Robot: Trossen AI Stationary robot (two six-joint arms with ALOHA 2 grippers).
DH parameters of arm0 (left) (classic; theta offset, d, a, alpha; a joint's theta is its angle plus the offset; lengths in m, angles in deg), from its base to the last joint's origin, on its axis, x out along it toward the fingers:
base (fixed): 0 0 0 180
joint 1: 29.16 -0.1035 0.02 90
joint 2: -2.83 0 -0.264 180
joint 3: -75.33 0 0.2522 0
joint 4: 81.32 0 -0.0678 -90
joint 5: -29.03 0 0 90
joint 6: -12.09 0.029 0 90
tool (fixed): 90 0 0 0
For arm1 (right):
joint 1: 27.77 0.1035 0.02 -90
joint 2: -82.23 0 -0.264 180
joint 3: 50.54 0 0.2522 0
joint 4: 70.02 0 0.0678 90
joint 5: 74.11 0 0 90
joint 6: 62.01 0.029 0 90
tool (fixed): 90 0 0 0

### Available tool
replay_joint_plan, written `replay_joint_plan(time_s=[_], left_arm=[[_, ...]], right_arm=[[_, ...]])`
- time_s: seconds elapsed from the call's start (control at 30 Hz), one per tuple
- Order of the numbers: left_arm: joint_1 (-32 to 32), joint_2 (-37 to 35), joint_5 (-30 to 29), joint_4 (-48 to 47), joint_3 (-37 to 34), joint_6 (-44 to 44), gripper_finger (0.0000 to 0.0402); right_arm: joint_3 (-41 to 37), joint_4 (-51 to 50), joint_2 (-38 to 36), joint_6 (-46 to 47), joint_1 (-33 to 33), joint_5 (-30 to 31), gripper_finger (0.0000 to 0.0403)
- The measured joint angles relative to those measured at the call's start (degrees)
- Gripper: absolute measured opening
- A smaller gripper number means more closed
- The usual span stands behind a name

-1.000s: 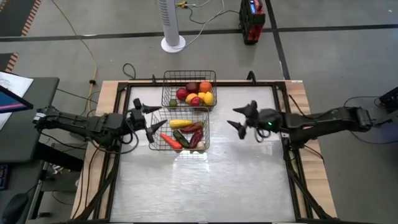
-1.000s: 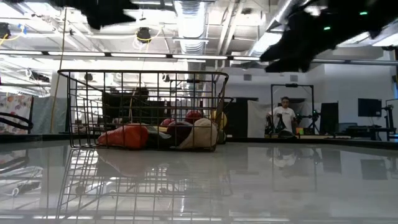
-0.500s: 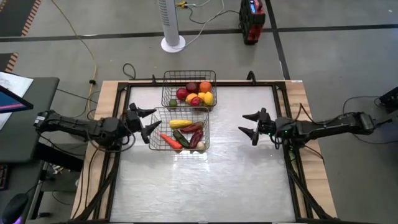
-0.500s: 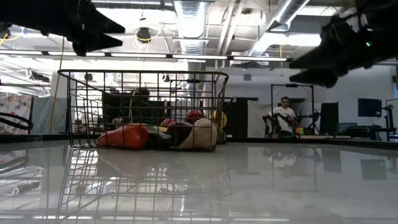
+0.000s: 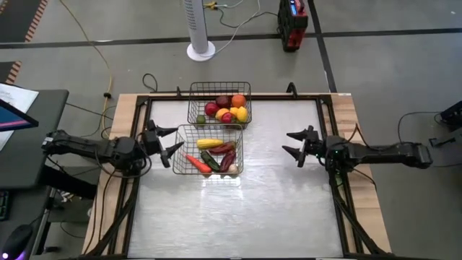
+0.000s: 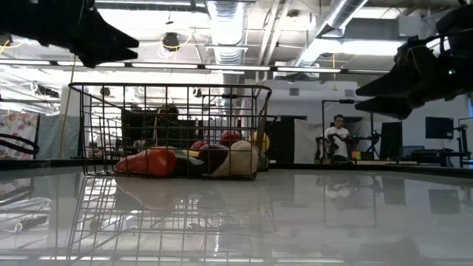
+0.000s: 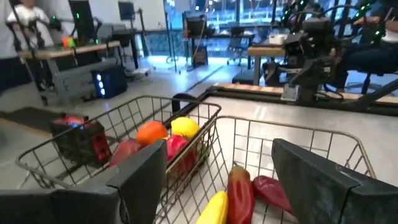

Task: Sort produce into baskets
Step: Return to Home Position

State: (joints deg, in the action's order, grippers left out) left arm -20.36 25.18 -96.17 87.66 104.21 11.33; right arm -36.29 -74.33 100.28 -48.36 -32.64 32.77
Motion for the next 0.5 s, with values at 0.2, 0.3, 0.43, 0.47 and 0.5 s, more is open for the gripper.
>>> replay_joint_plan(time_s=[0.2,0.3,0.43,0.47,0.5], left_arm=[[0.0,-0.3,3.9,14.7,-9.0,4.5,0.0279],[0.0,-1.6,4.9,16.2,-11.0,5.2,0.0279],[0.1,-4.2,4.9,12.8,-11.6,5.7,0.0279],[0.2,-5.2,4.9,11.5,-11.6,5.8,0.0279],[0.2,-6.2,4.9,10.3,-11.6,5.9,0.0279]], right_arm=[[0.0,-0.4,-4.1,-0.1,-1.6,-2.3,0.0323],[0.0,-0.4,-5.4,1.4,-2.2,-0.9,0.0315],[0.0,-0.4,-5.7,1.4,-2.8,-0.6,0.0313],[0.0,-0.6,-5.7,1.4,-2.8,-0.6,0.0313],[0.0,-0.8,-5.7,1.4,-2.8,-0.5,0.0313]])
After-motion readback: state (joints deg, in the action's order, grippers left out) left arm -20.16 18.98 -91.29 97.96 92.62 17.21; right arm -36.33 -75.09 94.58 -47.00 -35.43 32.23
